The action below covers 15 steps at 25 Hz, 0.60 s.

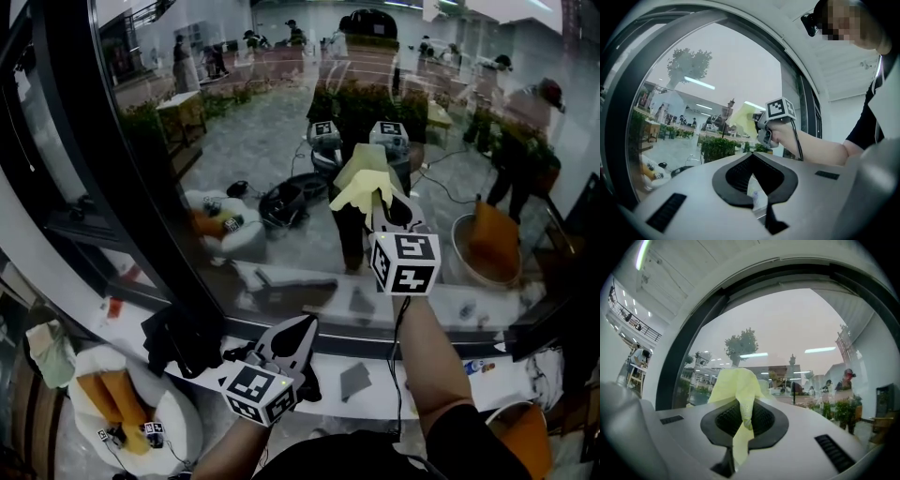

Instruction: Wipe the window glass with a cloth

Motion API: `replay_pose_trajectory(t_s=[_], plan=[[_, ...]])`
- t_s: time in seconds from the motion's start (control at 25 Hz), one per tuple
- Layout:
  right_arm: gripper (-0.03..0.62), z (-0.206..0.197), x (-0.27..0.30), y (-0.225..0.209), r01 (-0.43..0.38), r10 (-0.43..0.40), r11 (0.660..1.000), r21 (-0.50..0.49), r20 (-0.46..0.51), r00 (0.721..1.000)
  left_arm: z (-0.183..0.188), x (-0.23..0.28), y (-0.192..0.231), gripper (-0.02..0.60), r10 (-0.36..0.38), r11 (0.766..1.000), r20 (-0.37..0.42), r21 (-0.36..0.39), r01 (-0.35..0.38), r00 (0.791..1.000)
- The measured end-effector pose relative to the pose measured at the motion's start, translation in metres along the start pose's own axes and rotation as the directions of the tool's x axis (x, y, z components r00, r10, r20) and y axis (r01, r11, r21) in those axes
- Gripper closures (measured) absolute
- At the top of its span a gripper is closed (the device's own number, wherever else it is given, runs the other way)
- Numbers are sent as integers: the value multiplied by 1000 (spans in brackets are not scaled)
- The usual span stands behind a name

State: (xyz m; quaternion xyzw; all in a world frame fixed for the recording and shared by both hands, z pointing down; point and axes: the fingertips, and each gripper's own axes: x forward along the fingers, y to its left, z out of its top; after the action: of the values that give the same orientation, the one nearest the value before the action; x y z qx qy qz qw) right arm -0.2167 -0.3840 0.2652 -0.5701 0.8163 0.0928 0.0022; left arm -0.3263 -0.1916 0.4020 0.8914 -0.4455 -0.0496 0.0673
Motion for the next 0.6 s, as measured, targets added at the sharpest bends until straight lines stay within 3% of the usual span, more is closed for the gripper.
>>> replay_pose_trajectory(t_s=[0.4,0.6], plan=[[556,-6,-92,-23,-27,25,995,94,17,1000,-23,14,-41,583,-109,994,-31,-28,108,994],[556,-15,-157,-53,34,-33,993,111,-5,999,-34,20,-79,583,-183,982,-53,-54,180,982]])
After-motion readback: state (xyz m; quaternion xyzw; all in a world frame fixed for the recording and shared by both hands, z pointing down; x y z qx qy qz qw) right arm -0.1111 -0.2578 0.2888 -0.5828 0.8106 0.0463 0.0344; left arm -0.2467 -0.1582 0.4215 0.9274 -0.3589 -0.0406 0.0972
